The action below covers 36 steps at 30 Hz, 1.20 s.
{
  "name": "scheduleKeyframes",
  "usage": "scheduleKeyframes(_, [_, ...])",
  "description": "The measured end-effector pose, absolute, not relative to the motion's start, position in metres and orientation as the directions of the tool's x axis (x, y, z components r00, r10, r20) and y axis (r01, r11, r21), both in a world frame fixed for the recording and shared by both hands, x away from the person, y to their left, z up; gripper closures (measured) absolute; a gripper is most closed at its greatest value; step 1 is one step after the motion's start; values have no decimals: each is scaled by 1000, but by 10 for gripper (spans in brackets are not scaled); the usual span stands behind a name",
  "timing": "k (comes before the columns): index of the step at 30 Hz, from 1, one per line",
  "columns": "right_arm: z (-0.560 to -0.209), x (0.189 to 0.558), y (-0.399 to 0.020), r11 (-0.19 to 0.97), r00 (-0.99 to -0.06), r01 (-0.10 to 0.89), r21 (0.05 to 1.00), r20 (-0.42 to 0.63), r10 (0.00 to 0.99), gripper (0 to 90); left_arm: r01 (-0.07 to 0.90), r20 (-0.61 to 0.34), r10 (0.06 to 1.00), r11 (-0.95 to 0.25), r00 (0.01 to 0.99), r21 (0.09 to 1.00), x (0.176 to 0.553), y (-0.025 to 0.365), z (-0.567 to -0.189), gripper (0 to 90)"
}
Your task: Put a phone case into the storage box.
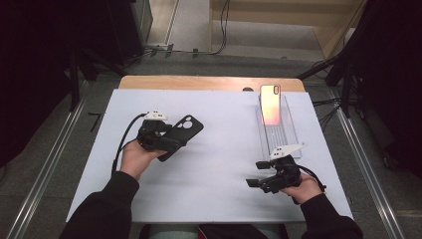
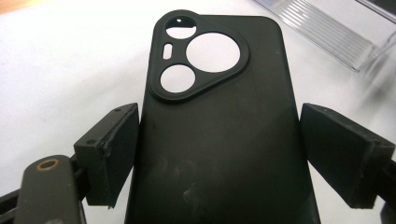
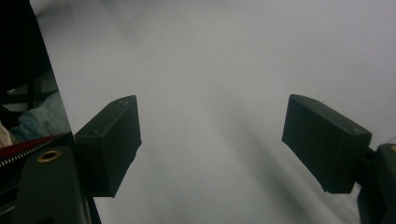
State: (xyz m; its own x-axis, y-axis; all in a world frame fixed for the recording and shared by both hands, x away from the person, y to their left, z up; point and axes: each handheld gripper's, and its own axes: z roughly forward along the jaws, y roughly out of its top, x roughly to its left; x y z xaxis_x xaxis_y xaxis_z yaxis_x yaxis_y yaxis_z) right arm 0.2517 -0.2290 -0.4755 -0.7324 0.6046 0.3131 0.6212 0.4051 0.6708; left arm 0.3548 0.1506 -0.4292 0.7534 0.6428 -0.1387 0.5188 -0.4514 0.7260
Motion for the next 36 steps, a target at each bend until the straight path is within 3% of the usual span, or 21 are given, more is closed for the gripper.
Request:
scheduleKeyframes(18, [-465,251,-227,378,-719,621,686,307,623,176,581,-227,683,-347,694,736,312,127,-441,148])
scheduleKeyframes(36, [-451,251,-221,269,-645,685,676,392,657,177,603,-307,727,-182,614,776,289,113,-455,147])
